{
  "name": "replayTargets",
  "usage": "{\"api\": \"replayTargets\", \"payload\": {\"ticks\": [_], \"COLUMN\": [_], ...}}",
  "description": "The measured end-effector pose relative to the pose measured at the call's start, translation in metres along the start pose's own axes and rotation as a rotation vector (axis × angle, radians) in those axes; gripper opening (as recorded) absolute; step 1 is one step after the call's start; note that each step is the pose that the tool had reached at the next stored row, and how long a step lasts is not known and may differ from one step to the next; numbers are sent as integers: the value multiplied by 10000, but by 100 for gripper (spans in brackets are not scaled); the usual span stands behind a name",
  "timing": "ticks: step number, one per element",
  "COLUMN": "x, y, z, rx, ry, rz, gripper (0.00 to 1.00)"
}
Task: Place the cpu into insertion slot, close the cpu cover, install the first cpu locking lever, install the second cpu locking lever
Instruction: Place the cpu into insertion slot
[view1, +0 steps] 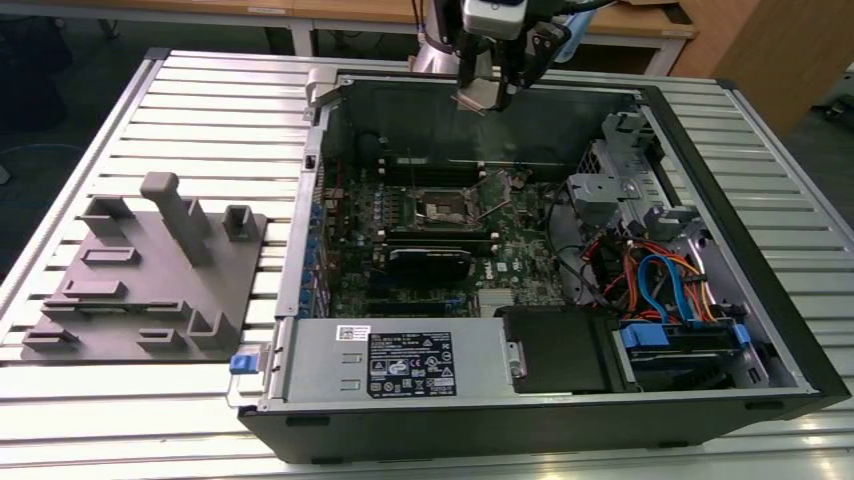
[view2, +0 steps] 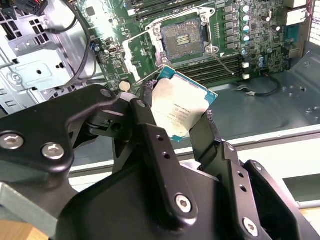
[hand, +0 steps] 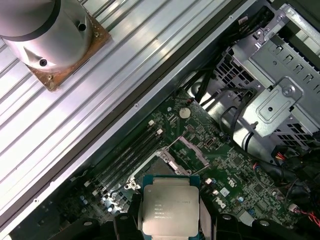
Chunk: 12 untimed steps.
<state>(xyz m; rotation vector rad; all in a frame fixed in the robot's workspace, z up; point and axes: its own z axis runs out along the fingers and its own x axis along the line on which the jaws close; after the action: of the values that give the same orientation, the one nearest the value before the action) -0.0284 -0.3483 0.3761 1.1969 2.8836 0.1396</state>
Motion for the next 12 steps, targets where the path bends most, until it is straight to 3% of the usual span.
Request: {"api": "replayTargets", "payload": {"ticks": [12], "x": [0], "y": [0], "z": [1], "rx": [-4], "ry": [-21], "rz": [234], "gripper": [54]}}
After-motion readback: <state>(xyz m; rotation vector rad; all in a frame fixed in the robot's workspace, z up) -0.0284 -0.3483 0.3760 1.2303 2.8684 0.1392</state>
